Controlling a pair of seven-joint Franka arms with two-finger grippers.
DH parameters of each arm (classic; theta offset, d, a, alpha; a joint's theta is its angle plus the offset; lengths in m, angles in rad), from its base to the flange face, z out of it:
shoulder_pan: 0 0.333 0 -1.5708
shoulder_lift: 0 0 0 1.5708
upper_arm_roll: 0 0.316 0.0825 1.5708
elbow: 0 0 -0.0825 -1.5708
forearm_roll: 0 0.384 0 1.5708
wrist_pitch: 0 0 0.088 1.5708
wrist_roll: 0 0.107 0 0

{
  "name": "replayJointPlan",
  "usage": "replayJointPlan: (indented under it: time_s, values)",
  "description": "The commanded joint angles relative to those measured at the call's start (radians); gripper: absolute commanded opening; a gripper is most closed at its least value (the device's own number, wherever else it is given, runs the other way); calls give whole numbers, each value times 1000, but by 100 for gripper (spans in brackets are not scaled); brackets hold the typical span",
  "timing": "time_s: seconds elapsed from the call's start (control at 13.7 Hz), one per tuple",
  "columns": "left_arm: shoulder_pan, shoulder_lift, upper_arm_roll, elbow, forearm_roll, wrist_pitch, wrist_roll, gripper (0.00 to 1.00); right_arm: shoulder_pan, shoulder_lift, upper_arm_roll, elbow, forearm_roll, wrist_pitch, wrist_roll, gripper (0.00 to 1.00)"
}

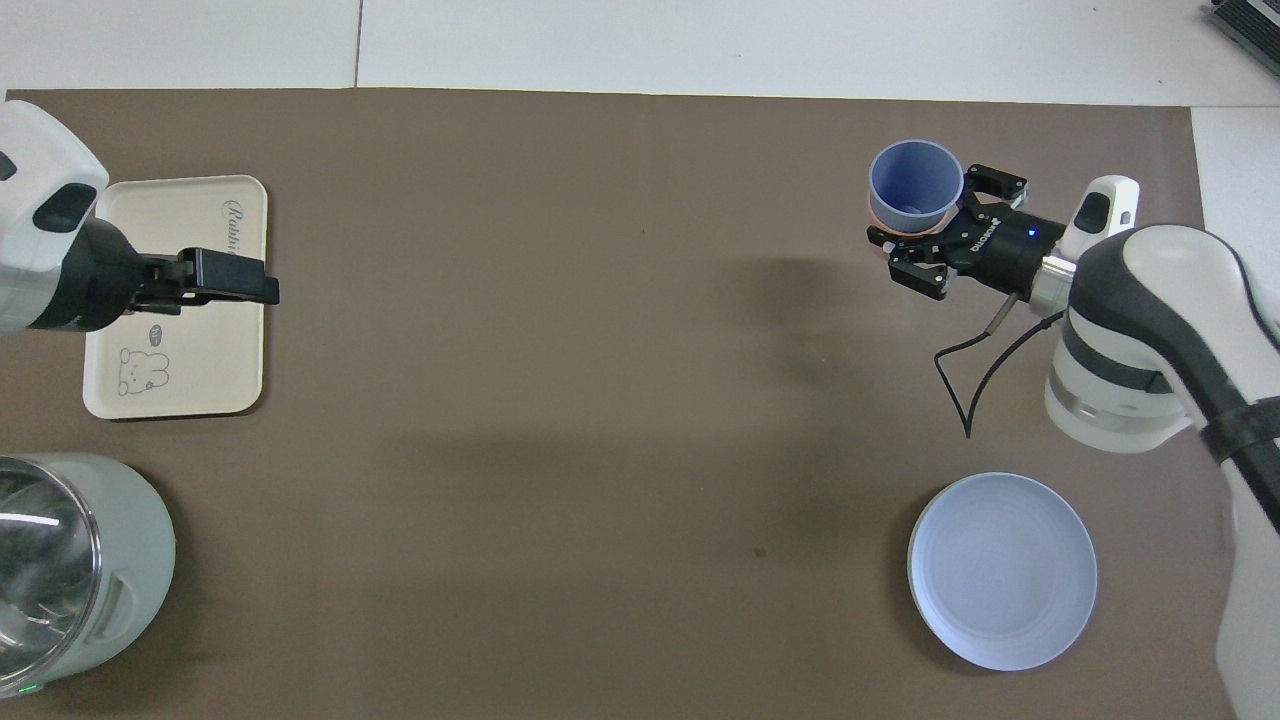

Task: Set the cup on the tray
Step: 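Carry the cups to the center while the left gripper reaches them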

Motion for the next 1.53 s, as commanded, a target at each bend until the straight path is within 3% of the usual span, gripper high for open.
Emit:
replayJointPlan:
  time_s: [0.0,0.29,0.51,0.66,0.87,1.46]
  values:
    - [-82,-15,7,-82,-126,191,-129,100,73,-17,-4,-12,-160,63,135,0]
    - [-241,74,7,-86,-324,481,-284,92,144,-39,-5,6,-481,75,402,0]
    - [-379,196,7,-62,-394,739,-355,78,187,-86,-4,6,-749,46,656,0]
    - [-448,246,7,-39,-425,831,-358,72,222,-105,-4,20,-909,-12,807,0]
    - [-481,296,1,47,-477,854,-360,61,240,-106,3,86,-1139,-127,1000,0]
    - [-567,322,1,45,-476,853,-348,53,266,-108,10,86,-1224,-158,1025,0]
